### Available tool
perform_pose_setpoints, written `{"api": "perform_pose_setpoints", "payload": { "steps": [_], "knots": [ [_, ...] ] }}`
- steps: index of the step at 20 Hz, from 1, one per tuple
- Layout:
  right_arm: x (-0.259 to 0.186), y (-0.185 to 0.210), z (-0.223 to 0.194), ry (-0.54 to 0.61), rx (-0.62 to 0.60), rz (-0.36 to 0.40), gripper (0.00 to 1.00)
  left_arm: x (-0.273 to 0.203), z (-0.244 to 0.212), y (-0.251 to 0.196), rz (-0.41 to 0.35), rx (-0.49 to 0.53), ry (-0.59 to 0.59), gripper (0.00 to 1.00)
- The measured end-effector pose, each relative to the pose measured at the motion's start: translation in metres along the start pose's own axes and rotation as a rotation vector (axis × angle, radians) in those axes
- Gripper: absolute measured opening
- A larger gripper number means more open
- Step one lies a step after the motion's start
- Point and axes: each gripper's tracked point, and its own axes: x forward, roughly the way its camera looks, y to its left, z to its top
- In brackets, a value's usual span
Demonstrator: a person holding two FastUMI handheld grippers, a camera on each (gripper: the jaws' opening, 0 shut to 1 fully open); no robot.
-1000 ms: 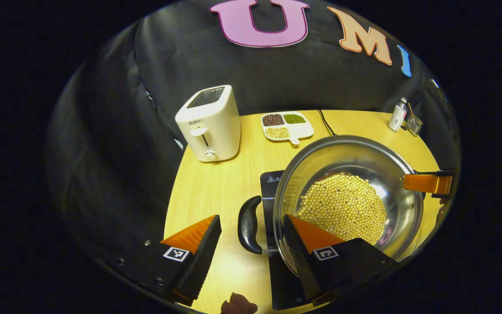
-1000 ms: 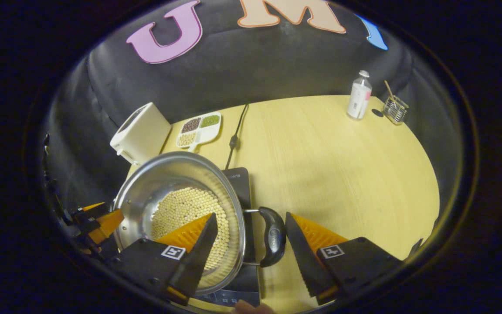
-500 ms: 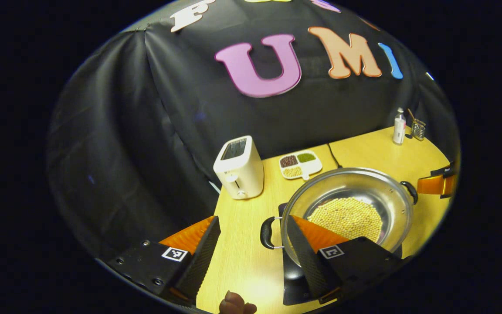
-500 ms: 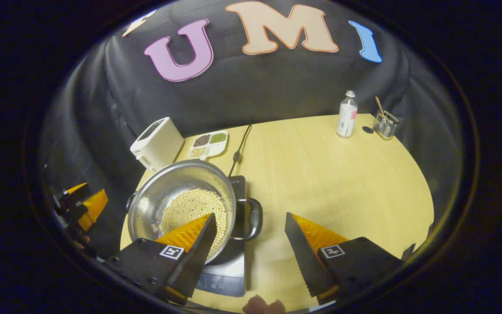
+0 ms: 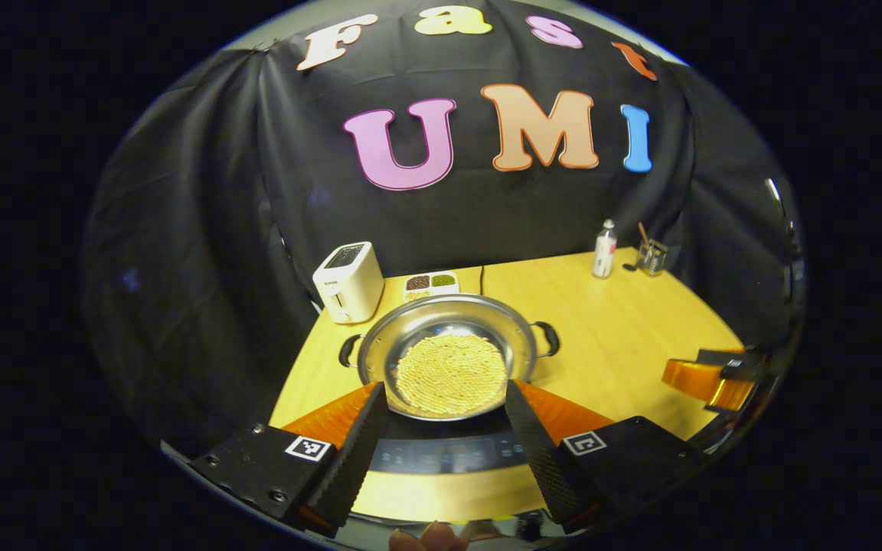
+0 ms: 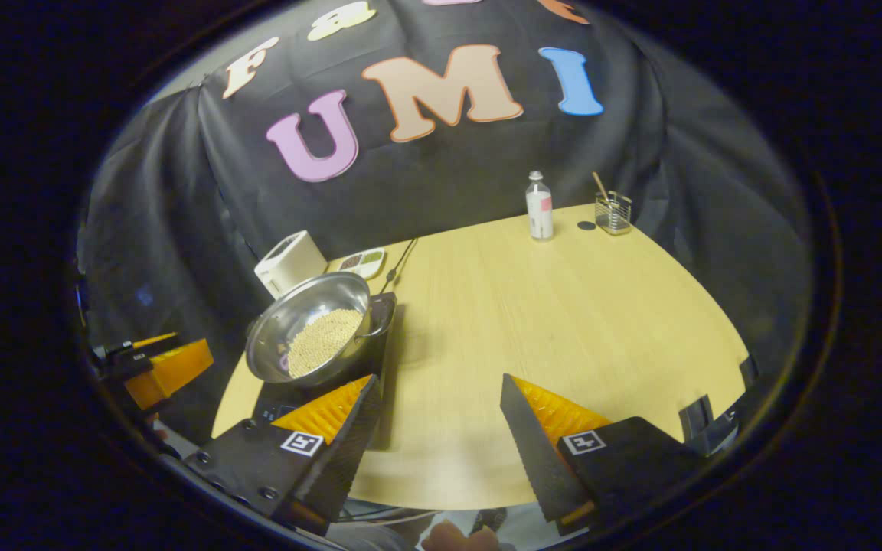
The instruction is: First push the handle of the pot to place it horizontally, then grasp the pot with both hands and set it on the induction cooktop.
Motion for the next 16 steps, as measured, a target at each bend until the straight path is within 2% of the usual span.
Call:
{"api": "perform_pose_setpoints", "payload": {
  "steps": [2, 3, 6, 10, 11, 12, 13, 16],
  "knots": [
    [-0.026, 0.001, 0.029, -0.078, 0.010, 0.021, 0.97, -0.016, 0.032, -0.004, -0.004, 0.002, -0.077, 0.95],
    [-0.041, 0.003, 0.047, -0.121, 0.002, 0.027, 0.94, -0.027, 0.054, -0.006, -0.001, 0.007, -0.126, 0.94],
    [-0.087, 0.033, 0.106, -0.260, -0.012, 0.052, 0.94, -0.059, 0.112, -0.022, -0.011, -0.002, -0.267, 0.94],
    [-0.149, 0.054, 0.170, -0.566, -0.121, 0.039, 0.93, -0.108, 0.160, -0.031, -0.032, 0.044, -0.467, 0.94],
    [-0.165, 0.064, 0.175, -0.615, -0.144, 0.044, 0.92, -0.120, 0.165, -0.030, -0.036, 0.065, -0.500, 0.97],
    [-0.176, 0.072, 0.170, -0.630, -0.165, 0.051, 0.93, -0.136, 0.164, -0.029, -0.048, 0.072, -0.529, 0.93],
    [-0.180, 0.077, 0.160, -0.630, -0.189, 0.047, 0.93, -0.145, 0.160, -0.033, -0.076, 0.062, -0.550, 0.95],
    [-0.197, 0.073, 0.140, -0.645, -0.232, 0.001, 0.93, -0.149, 0.117, -0.036, -0.141, 0.000, -0.505, 0.97]
  ]
}}
